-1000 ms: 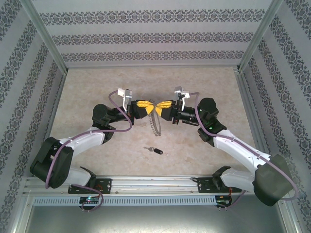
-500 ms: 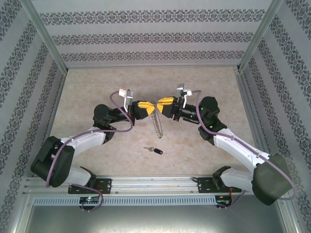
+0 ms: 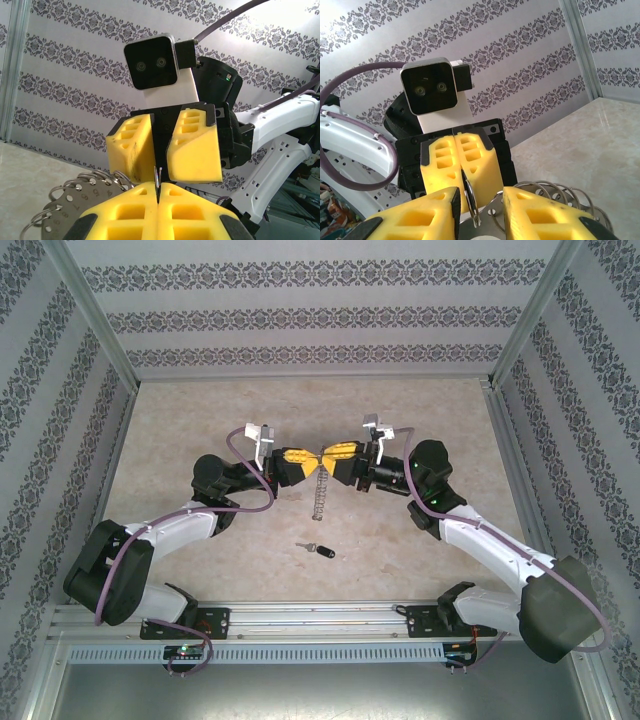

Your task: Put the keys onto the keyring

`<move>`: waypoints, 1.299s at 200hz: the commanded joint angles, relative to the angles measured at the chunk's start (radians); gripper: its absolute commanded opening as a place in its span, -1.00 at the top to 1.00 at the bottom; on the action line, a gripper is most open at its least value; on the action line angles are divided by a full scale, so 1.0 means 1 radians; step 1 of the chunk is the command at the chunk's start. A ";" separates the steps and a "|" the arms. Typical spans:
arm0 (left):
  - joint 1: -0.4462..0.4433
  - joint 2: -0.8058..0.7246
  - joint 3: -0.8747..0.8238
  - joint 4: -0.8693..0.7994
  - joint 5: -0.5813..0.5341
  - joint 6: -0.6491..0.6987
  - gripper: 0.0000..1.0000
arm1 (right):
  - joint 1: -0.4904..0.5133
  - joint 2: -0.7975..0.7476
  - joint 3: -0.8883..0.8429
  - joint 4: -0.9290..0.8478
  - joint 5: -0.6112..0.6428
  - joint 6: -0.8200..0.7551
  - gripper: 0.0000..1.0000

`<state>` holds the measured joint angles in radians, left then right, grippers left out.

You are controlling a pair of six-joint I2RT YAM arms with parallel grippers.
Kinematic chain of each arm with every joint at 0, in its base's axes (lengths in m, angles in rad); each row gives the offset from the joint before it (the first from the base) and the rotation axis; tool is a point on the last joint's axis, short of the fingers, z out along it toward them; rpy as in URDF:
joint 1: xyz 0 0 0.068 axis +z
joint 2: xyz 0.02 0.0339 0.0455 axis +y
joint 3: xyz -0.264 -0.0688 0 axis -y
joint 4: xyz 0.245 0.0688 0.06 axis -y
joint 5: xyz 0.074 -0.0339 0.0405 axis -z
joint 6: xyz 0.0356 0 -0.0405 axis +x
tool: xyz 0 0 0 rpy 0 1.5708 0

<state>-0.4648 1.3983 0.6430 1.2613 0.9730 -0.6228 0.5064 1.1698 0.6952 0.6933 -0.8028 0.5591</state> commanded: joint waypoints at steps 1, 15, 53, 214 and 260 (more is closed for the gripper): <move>-0.013 0.008 0.041 0.062 0.016 -0.011 1.00 | 0.006 0.007 -0.018 0.048 -0.027 0.002 0.39; -0.013 0.008 0.042 0.062 0.015 -0.010 1.00 | 0.006 0.007 -0.020 0.048 -0.026 0.001 0.40; -0.017 0.010 0.044 0.061 0.016 -0.008 1.00 | 0.007 0.011 -0.013 0.049 -0.028 0.002 0.50; -0.019 -0.040 0.061 -0.123 0.013 0.085 0.50 | -0.017 0.010 0.027 -0.032 -0.034 -0.041 1.00; -0.018 -0.036 0.039 -0.113 0.009 0.085 0.48 | -0.024 -0.003 0.027 -0.039 -0.022 -0.042 1.00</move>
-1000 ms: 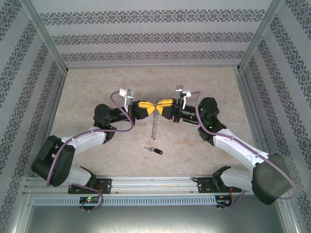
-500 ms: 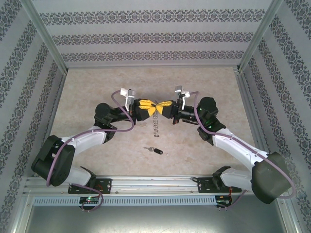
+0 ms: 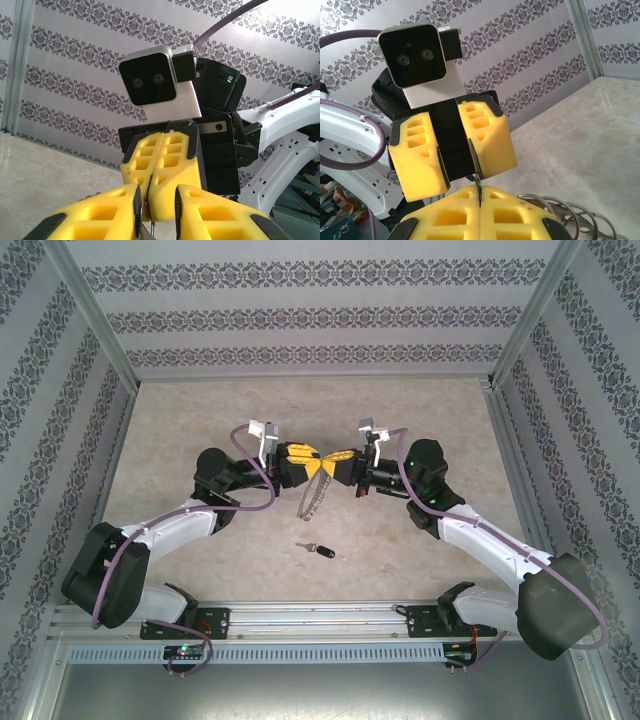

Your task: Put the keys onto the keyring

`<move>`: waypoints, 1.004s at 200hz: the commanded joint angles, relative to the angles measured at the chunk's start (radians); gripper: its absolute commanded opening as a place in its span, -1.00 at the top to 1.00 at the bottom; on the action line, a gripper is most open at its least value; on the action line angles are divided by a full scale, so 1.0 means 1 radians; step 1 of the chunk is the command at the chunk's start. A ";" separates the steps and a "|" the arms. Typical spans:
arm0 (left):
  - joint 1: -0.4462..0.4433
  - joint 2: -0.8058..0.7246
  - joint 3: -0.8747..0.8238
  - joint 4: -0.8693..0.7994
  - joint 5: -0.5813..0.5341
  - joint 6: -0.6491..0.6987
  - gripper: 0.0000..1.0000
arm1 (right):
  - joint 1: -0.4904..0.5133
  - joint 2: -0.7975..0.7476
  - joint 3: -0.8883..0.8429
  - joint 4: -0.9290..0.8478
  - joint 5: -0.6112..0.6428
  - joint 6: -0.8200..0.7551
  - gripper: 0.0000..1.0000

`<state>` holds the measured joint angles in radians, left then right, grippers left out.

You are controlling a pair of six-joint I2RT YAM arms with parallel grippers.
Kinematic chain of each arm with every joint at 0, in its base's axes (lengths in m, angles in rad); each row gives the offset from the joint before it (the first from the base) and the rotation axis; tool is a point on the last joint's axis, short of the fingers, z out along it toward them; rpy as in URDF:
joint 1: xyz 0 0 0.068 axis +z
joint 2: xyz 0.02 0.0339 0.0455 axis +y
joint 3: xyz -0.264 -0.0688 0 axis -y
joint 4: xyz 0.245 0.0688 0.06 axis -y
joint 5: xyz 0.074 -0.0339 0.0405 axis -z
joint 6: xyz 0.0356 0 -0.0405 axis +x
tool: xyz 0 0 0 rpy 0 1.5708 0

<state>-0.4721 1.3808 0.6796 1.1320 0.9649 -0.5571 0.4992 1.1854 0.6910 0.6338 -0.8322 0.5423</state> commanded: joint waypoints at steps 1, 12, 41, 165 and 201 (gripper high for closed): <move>-0.012 -0.019 0.002 0.016 0.018 0.019 0.48 | -0.016 -0.019 0.031 0.021 0.008 -0.025 1.00; -0.011 -0.019 -0.001 0.014 0.016 0.020 0.48 | -0.020 -0.023 0.029 0.021 0.011 -0.025 1.00; -0.011 -0.012 -0.005 0.008 0.021 0.020 0.49 | -0.023 -0.030 0.030 0.019 0.012 -0.022 1.00; -0.013 0.056 0.002 0.059 0.060 -0.036 0.51 | -0.024 -0.025 0.033 0.029 0.013 -0.013 1.00; -0.013 0.074 0.003 0.106 0.058 -0.058 0.78 | -0.025 -0.024 0.033 0.029 0.014 -0.015 1.00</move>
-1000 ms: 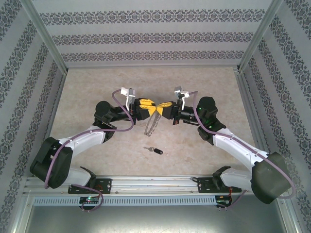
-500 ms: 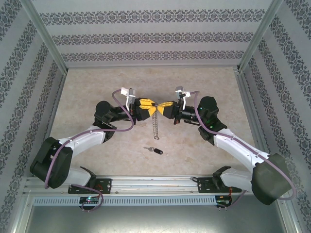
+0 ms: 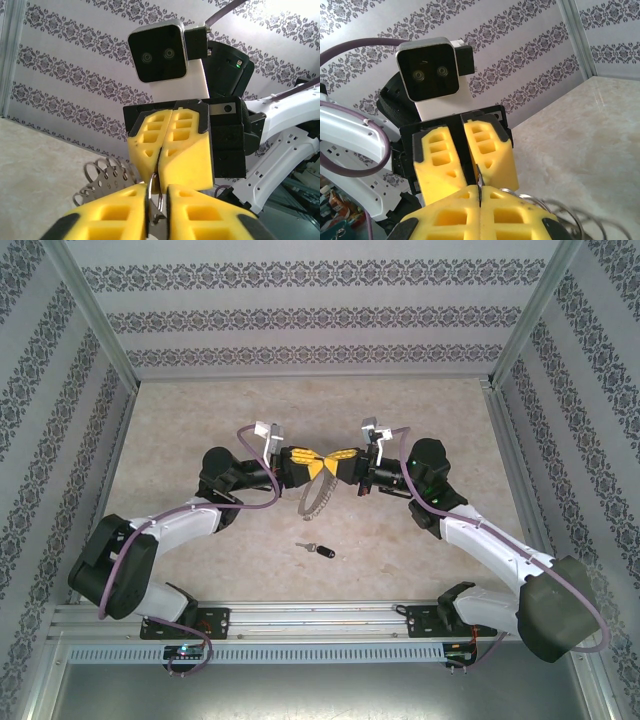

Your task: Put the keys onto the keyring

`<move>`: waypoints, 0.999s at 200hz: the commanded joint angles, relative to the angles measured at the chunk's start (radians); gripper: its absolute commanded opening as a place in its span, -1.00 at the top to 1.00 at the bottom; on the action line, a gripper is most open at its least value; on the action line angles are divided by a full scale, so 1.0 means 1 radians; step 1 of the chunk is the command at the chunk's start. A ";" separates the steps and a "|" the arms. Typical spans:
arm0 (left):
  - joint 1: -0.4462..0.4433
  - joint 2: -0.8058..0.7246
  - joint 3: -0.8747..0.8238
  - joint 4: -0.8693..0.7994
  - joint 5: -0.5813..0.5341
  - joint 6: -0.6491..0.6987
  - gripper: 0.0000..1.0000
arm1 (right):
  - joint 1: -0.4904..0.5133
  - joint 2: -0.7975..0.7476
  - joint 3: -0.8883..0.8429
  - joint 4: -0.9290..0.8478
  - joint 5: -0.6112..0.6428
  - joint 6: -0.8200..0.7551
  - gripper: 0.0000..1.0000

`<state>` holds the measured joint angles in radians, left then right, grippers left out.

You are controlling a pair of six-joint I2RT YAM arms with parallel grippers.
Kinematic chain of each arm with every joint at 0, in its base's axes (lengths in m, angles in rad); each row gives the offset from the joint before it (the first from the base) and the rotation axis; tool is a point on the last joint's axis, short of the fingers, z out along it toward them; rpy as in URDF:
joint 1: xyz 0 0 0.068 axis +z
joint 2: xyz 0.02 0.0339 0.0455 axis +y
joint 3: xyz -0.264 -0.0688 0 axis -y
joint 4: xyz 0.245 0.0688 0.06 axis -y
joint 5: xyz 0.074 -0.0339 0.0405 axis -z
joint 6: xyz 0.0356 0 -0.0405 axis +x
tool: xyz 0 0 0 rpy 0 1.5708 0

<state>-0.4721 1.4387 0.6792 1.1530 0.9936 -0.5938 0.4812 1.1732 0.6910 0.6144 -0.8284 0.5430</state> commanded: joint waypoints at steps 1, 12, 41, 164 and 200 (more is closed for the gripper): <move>-0.013 0.016 0.003 0.086 0.030 -0.022 0.78 | -0.007 -0.012 0.032 0.048 0.011 -0.015 1.00; -0.013 0.021 0.004 0.098 0.030 -0.029 0.84 | -0.007 -0.012 0.031 0.048 0.012 -0.016 1.00; -0.013 0.026 0.002 0.115 0.028 -0.034 0.93 | -0.007 -0.012 0.031 0.048 0.015 -0.017 1.00; -0.012 -0.020 -0.079 0.124 -0.094 0.052 1.00 | -0.042 -0.215 -0.155 -0.159 0.276 0.007 -0.14; -0.012 -0.058 -0.135 0.145 -0.180 0.104 1.00 | 0.034 -0.211 -0.234 -0.320 0.424 -0.068 -0.13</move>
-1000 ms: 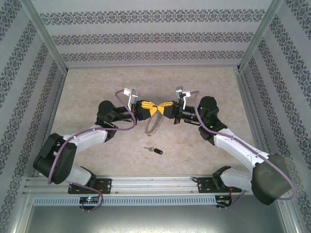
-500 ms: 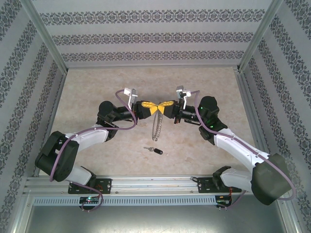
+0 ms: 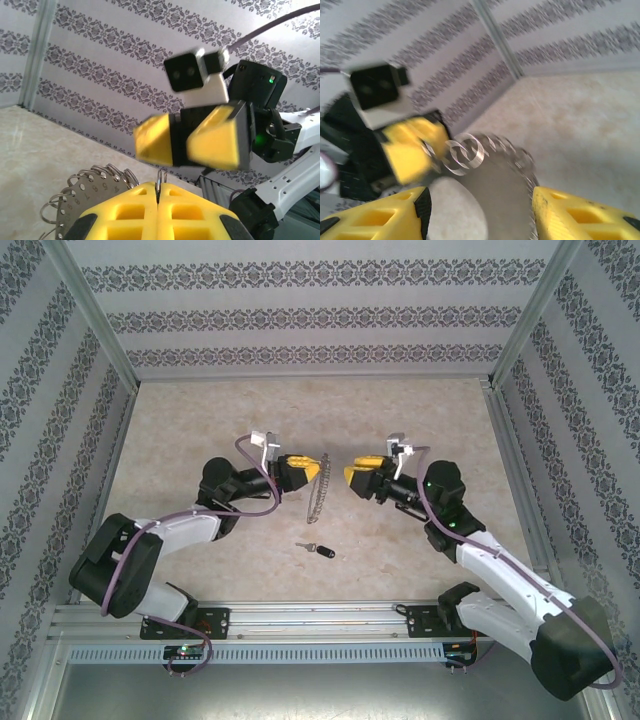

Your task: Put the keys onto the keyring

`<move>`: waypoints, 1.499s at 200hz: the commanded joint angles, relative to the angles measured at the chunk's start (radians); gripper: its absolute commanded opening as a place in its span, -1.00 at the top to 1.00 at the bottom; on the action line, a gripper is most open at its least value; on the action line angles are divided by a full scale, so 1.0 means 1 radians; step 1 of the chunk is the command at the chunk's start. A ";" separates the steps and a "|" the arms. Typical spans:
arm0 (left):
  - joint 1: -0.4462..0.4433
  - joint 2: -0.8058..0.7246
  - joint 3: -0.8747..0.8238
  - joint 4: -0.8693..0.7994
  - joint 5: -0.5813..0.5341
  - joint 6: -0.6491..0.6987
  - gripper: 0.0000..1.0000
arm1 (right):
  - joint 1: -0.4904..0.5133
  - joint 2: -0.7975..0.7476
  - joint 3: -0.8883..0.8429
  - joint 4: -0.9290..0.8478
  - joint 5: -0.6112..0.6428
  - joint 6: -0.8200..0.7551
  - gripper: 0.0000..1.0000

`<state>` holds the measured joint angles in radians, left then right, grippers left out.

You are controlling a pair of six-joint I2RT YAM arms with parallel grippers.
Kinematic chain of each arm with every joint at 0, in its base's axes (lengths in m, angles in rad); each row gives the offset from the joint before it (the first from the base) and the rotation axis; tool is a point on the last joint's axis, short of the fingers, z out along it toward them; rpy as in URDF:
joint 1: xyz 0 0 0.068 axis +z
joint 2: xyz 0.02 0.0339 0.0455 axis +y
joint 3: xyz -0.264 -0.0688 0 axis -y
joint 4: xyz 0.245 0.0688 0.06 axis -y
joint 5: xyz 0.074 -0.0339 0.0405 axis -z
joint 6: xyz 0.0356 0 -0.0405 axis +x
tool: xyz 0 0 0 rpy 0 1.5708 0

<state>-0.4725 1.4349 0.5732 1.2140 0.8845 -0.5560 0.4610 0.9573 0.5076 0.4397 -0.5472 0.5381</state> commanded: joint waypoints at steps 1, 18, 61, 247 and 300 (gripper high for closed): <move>-0.011 -0.056 -0.029 0.082 -0.072 0.067 1.00 | 0.058 0.005 -0.052 -0.151 0.148 -0.066 -0.13; -0.011 -0.088 -0.050 0.065 -0.099 0.098 1.00 | 0.130 0.026 -0.077 -0.208 0.237 -0.090 -0.13; -0.009 -0.195 -0.095 -0.036 -0.191 0.201 1.00 | 0.272 0.110 -0.141 -0.227 0.365 -0.081 -0.07; 0.017 -0.261 -0.279 0.005 -0.317 0.253 1.00 | 0.478 0.586 0.045 -0.171 0.380 -0.193 0.24; 0.023 -0.243 -0.291 0.029 -0.310 0.246 1.00 | 0.479 0.605 0.043 -0.134 0.357 -0.184 0.28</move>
<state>-0.4625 1.1847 0.2874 1.1515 0.5716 -0.3206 0.9276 1.5448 0.5297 0.2676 -0.1661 0.3622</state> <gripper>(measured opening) 0.053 0.365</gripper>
